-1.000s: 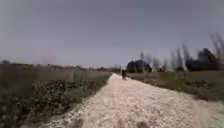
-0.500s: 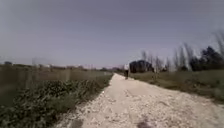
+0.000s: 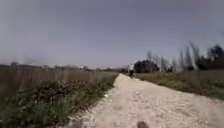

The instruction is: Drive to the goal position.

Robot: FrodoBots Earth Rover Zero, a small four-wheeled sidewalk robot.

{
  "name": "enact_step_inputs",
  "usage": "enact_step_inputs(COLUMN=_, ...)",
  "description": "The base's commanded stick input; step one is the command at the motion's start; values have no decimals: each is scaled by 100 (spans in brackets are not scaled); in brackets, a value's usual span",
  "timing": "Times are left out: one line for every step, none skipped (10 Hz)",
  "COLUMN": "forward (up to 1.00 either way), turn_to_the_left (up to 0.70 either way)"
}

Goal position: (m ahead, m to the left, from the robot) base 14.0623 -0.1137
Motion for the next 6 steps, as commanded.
enact_step_inputs(forward=70, turn_to_the_left=0)
enact_step_inputs(forward=70, turn_to_the_left=0)
enact_step_inputs(forward=70, turn_to_the_left=0)
enact_step_inputs(forward=70, turn_to_the_left=0)
enact_step_inputs(forward=70, turn_to_the_left=0)
enact_step_inputs(forward=70, turn_to_the_left=0)
